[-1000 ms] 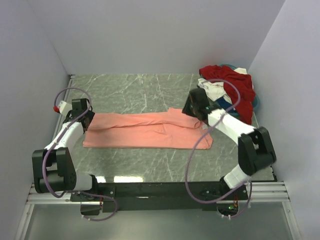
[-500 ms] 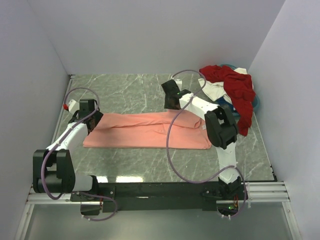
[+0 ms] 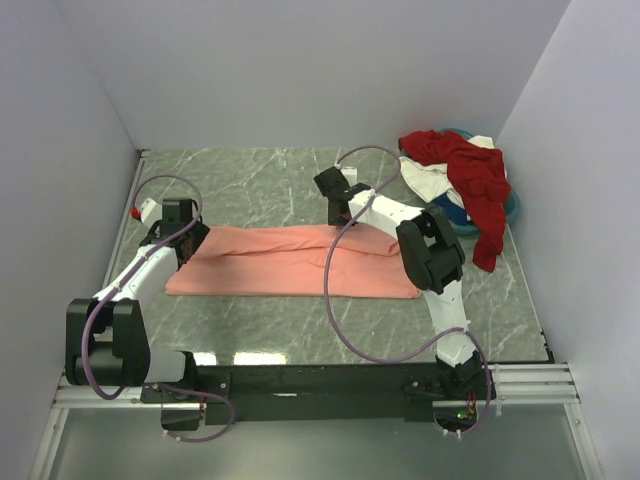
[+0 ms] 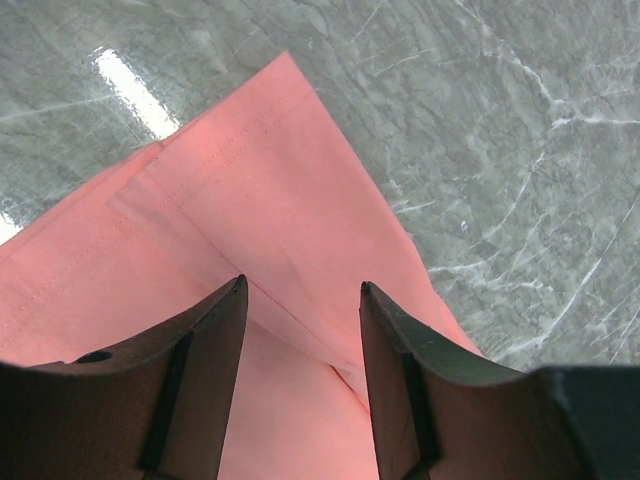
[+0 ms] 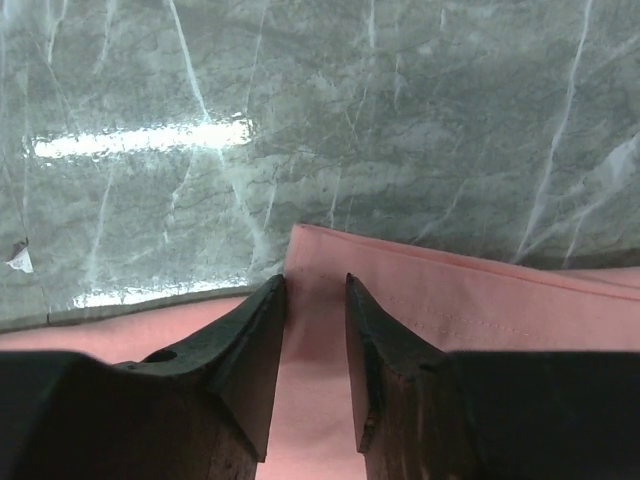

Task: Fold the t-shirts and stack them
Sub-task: Fold the tshirt

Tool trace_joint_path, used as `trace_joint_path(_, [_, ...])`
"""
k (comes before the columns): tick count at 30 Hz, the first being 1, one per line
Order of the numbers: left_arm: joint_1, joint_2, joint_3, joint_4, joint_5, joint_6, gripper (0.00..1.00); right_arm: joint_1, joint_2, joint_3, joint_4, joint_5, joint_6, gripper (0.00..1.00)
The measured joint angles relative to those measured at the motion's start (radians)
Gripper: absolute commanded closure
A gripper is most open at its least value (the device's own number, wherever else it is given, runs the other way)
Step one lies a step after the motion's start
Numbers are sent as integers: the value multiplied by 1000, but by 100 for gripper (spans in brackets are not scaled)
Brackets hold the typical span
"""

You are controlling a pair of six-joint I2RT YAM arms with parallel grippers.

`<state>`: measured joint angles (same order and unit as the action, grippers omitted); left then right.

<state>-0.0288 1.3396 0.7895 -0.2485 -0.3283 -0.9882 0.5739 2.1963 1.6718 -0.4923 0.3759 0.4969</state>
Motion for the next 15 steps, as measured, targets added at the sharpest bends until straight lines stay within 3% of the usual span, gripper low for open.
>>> trace_joint_path(6, [-2, 0, 0, 2, 0, 1, 46, 0, 1, 0, 1, 7, 6, 92])
trace_joint_path(15, [-2, 0, -14, 5, 0, 3, 47, 7, -64, -87, 29, 16, 23, 100])
